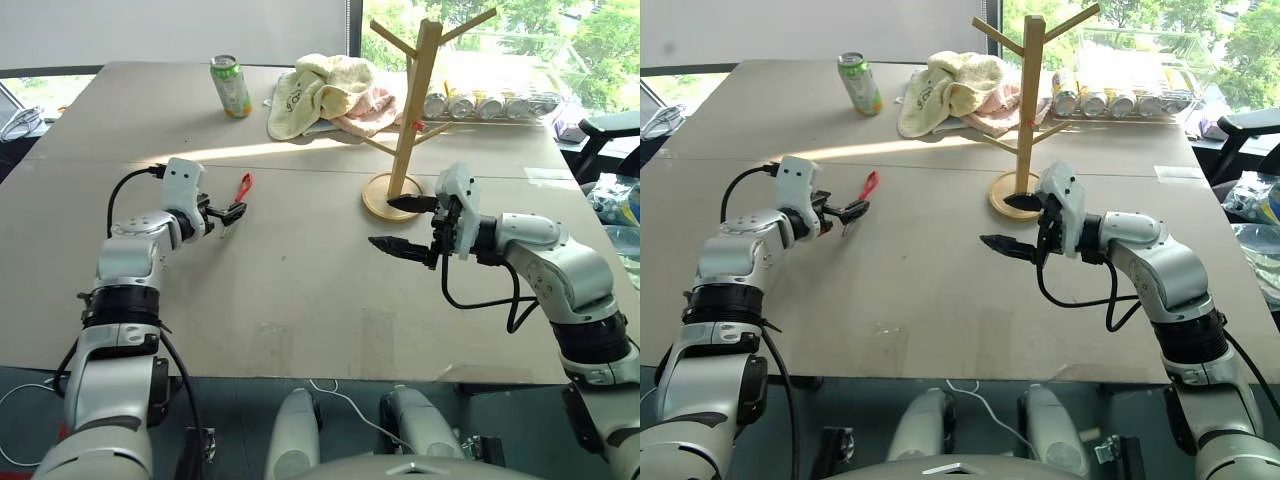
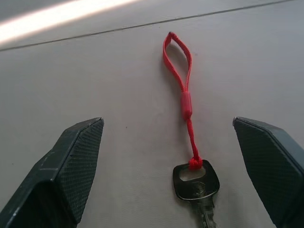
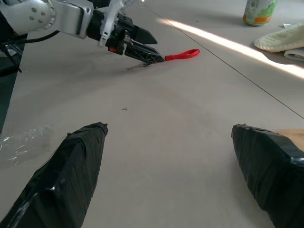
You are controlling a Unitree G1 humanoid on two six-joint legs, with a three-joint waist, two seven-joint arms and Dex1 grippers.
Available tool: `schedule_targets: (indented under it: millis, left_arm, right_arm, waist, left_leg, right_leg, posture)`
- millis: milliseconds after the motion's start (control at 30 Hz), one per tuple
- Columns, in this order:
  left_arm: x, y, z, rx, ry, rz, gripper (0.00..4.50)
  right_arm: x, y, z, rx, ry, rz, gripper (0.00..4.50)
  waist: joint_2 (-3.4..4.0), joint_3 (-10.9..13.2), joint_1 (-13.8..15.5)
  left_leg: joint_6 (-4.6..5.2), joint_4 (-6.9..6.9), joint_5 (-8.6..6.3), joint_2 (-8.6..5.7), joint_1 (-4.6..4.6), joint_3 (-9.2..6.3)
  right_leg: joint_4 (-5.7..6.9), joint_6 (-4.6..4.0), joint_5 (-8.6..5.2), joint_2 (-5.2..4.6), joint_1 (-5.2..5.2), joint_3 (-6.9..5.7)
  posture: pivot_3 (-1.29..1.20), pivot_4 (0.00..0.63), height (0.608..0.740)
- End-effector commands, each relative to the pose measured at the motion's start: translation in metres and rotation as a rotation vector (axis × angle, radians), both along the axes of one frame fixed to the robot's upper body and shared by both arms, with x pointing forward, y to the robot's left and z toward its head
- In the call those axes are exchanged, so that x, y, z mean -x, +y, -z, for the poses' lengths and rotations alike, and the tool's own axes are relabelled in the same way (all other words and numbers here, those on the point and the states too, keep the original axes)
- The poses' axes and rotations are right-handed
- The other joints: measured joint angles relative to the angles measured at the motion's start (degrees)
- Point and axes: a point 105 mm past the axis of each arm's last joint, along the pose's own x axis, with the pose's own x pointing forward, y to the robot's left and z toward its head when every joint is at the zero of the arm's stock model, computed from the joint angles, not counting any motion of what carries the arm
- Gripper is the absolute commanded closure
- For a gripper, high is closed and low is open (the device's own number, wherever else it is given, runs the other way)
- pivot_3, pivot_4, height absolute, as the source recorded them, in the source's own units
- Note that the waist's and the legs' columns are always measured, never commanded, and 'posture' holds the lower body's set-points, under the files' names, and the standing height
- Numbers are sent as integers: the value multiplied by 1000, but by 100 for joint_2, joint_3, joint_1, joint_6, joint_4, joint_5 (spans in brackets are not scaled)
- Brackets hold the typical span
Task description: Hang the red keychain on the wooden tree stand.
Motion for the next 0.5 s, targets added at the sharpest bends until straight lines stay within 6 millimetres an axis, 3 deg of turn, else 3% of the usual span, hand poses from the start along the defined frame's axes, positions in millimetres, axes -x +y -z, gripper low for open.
schedule_targets:
  millis: [33, 400, 500]
  left_arm:
    - [-10, -3, -14, -7, -55, 22, 0]
    - [-27, -18, 5, -2, 3, 70, 0]
    - [-29, -16, 8, 4, 15, 45, 796]
  right_arm:
    - [6, 5, -16, -26, -49, -23, 13]
    - [2, 0, -21, -24, -63, 11, 13]
    - [2, -2, -21, -23, -65, 18, 0]
  waist:
    - [0, 0, 21]
    - [2, 0, 93]
    - [2, -1, 113]
  left_leg:
    - [0, 0, 0, 0, -2, 0]
    - [0, 0, 1, 0, 1, -6]
    - [0, 1, 1, 0, 1, -5]
  right_leg:
    - [0, 0, 0, 0, -2, 0]
    - [6, 0, 0, 2, -1, -5]
    - [6, 0, 0, 1, 0, -5]
  posture:
    - [0, 150, 733]
    - [0, 150, 733]
    - [0, 150, 733]
